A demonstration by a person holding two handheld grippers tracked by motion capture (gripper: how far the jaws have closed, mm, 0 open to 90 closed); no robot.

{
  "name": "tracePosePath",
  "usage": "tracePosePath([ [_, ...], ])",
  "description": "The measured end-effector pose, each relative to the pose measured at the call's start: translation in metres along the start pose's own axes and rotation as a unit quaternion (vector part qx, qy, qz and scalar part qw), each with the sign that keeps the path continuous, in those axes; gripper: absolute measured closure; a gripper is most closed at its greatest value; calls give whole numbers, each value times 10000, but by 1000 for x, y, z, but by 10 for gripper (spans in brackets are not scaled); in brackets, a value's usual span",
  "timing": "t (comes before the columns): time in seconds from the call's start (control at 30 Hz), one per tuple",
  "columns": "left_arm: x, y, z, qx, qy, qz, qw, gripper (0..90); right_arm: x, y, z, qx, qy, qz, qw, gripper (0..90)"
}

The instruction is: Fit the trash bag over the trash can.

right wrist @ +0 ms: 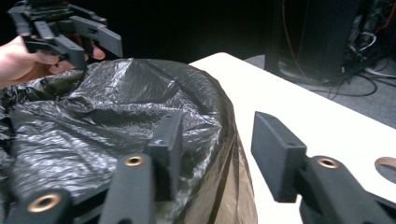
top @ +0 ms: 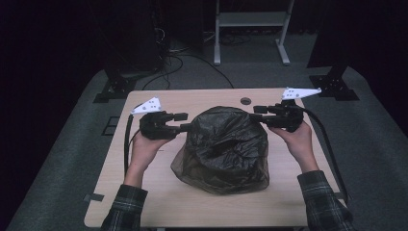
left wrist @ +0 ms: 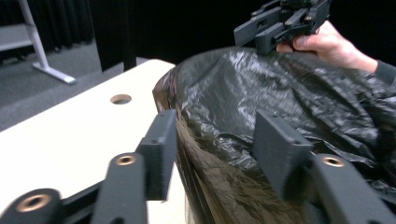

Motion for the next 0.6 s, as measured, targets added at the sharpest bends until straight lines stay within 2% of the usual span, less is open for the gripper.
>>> tracePosePath([
  [0.07,-3,-2,0,71,89,-132,9998,575,-3,0,-1,4,-48,48,10000,653],
  [0.13,-5,-2,0,54,150,-181,9997,639,-4,0,-1,23,-46,100,9999,745],
  [0.23,-4,-4,3,-31,206,-115,9997,754,-3,-1,1,72,48,31,10000,810],
  [0.3,-3,-6,5,-93,202,-48,9997,850,-2,-1,5,65,135,37,9999,899],
  [0.37,-3,-10,7,-146,126,137,9997,879,-2,1,5,115,102,-74,9999,900],
  [0.43,-2,-17,7,-104,151,263,9995,887,-5,5,5,130,55,-182,9997,900],
  [0.53,-4,-30,3,57,155,451,9988,887,-10,12,4,46,23,-363,9993,900],
  [0.6,-8,-38,-1,177,146,477,9986,887,-15,18,2,1,-2,-463,9989,900],
])
Point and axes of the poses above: each handheld gripper's, and its own axes: x roughly backward along the jaws, z roughly out of its top, y roughly to its right, the point moved 6 cm from there along -x, roughly forward along the jaws, and after that the axes turned 8 degrees about -z, right-handed, at the moved point
